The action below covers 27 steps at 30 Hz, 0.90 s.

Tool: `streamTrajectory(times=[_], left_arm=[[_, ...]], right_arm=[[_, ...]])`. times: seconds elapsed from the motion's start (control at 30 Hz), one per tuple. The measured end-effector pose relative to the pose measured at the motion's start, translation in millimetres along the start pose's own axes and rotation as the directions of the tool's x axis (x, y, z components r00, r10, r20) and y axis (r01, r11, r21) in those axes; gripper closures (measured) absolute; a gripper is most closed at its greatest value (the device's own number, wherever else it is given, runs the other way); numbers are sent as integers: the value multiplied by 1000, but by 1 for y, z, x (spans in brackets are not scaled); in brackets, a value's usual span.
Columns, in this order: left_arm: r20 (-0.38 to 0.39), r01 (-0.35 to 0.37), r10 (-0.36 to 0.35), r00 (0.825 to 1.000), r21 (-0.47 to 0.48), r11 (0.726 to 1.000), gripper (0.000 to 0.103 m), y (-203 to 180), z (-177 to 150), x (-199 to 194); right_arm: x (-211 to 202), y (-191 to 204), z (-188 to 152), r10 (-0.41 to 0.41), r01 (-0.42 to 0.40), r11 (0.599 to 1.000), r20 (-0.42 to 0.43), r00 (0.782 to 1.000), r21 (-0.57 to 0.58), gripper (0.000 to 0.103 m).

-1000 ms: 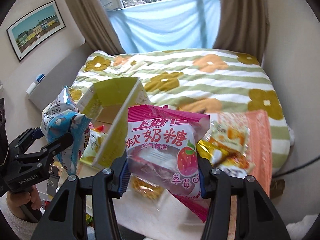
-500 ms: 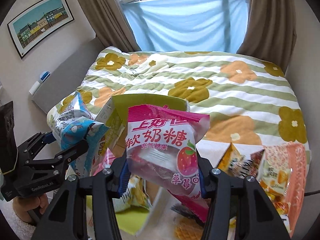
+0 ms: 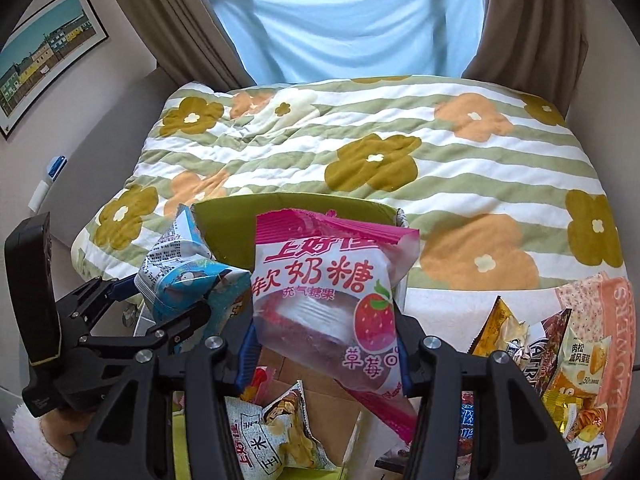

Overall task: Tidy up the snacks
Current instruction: 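Drop the white-blue bag into the box with left while right drops strawberry bag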

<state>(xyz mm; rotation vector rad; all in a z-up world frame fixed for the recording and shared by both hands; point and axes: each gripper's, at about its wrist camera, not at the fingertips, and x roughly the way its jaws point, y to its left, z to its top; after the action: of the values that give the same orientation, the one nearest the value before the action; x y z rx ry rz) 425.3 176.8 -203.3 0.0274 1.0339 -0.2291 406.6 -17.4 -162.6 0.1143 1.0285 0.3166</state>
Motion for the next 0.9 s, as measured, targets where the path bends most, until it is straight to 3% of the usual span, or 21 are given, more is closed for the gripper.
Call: streamTrajectory(times=[0.07, 0.37, 0.7, 0.77, 0.8, 0.83, 0.9], left_arm=[[-11, -7, 7, 1000, 5, 1000, 7, -1, -2, 2], [-23, -67, 66, 998, -68, 995, 7, 4, -32, -17], [-20, -77, 75, 997, -139, 987, 7, 12, -51, -29], [-28, -81, 78, 997, -147, 986, 7, 14, -55, -30], [-31, -79, 75, 997, -150, 986, 7, 15, -58, -31], [-32, -80, 76, 997, -153, 985, 7, 15, -60, -32], [-32, -84, 79, 996, -158, 984, 7, 16, -63, -35]], right_arm=[[4, 0, 0, -1, 1, 1000, -9, 1000, 6, 54], [16, 10, -4, 7, -10, 998, -44, 999, -57, 54], [37, 22, 4, 32, -39, 994, -66, 997, -100, 54], [38, 22, 4, 32, -36, 994, -49, 998, -101, 49], [37, 23, 4, 22, -25, 995, -33, 999, -98, 39], [36, 23, 3, 19, -20, 996, -18, 1000, -92, 20], [32, 22, -1, 27, -26, 996, 6, 1000, -84, 2]])
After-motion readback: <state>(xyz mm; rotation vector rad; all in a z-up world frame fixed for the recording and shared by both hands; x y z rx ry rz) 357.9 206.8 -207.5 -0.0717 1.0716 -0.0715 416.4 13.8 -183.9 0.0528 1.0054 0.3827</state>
